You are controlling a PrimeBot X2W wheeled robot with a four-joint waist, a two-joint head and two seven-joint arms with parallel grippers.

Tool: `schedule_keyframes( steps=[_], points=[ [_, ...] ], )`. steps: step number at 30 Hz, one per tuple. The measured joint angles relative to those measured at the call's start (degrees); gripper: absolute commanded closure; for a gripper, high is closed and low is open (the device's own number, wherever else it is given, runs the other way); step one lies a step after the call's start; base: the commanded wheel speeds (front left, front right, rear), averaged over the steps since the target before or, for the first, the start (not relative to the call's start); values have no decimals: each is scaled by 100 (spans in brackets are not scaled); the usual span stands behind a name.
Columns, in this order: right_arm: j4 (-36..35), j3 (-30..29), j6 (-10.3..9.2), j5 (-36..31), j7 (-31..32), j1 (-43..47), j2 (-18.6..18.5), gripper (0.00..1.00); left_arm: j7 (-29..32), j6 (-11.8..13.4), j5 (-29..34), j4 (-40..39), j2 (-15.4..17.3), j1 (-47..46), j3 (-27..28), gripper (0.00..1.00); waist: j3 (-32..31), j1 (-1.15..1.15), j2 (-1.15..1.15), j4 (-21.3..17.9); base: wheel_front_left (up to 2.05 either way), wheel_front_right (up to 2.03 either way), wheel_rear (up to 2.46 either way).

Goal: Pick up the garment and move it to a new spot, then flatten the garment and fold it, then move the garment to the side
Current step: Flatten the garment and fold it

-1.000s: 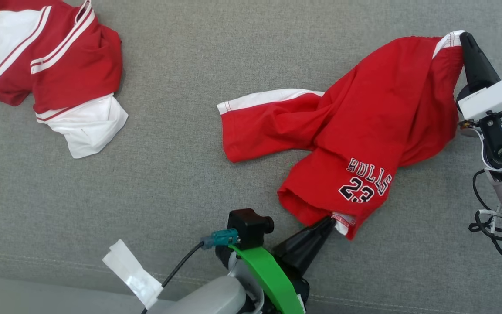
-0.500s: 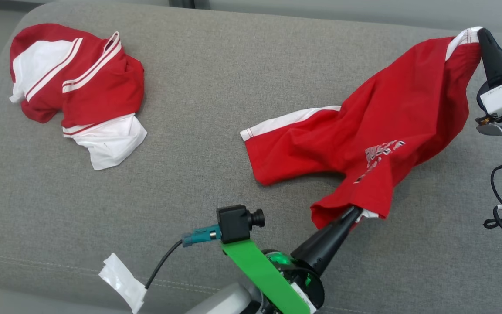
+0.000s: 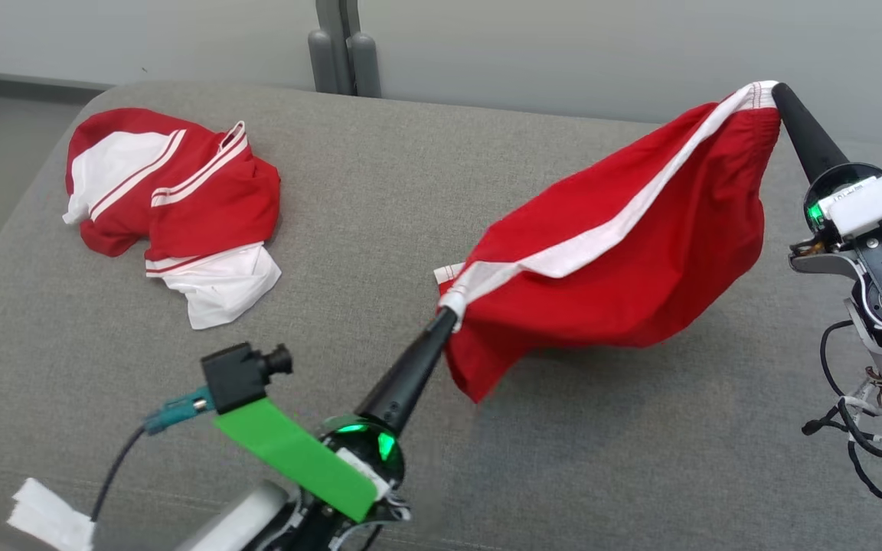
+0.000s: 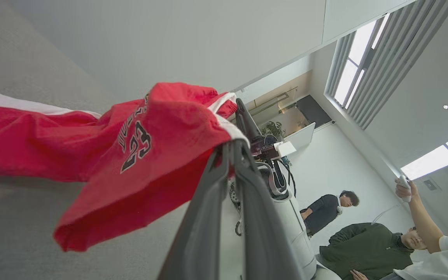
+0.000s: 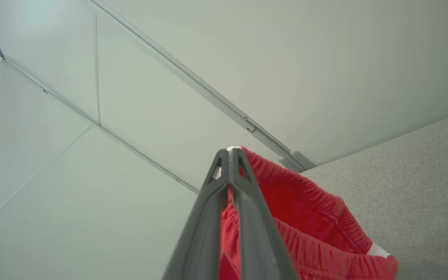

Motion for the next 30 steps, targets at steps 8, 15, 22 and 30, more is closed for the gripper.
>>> schedule_keyframes(
  steps=[8, 15, 22, 30],
  points=[
    [-1249, -307, 26, 367, -8, 423, -40, 100, -8, 78, 16, -516, 920, 375, 783, 100, -234, 0, 0, -280, 0, 0, 0],
    [-2853, -541, 18, 710, -96, 908, -16, 100, -8, 198, 15, -1606, 1328, 661, 1232, 100, -212, 0, 0, -604, 0, 0, 0],
    [-4156, -671, -336, 871, -127, 1226, -24, 100, -8, 515, 77, -2687, 1731, 689, 2018, 100, 72, 0, 0, -822, 0, 0, 0],
    [-4064, -606, -938, 1102, 10, 1328, -58, 100, 76, 973, -441, -2543, 1949, 320, 2616, 100, 610, 0, 0, -920, 0, 0, 0]
  ],
)
